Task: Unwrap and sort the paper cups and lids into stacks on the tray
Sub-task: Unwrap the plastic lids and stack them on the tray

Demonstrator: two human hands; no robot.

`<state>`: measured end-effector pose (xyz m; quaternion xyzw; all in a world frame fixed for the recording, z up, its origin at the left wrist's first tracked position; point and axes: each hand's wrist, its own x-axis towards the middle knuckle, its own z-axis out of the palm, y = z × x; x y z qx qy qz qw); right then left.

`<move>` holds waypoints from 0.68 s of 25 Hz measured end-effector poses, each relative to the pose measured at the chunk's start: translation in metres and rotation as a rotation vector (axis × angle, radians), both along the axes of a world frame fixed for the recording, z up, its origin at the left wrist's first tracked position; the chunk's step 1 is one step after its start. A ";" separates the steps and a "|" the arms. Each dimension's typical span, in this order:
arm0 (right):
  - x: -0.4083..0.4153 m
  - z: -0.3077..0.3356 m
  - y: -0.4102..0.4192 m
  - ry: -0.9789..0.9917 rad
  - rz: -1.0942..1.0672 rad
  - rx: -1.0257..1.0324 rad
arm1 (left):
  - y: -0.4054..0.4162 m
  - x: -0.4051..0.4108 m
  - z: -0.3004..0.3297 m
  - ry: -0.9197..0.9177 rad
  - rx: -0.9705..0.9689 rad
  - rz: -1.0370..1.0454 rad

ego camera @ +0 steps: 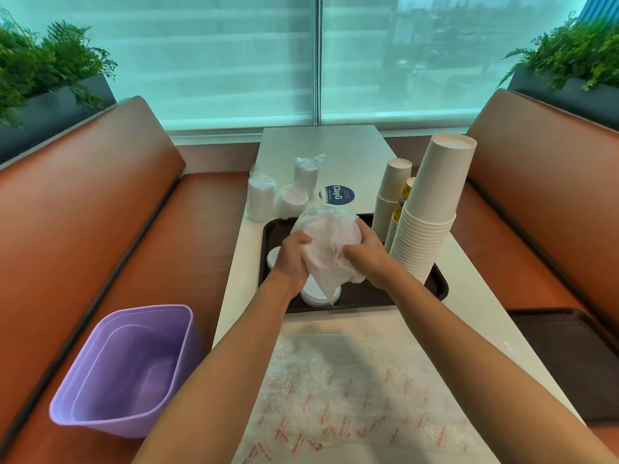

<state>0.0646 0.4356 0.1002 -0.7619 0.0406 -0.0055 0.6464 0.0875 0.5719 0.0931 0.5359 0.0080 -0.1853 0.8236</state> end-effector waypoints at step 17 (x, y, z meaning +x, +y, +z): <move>-0.013 -0.021 -0.020 0.114 -0.199 0.301 | -0.016 -0.005 -0.011 0.180 0.098 0.301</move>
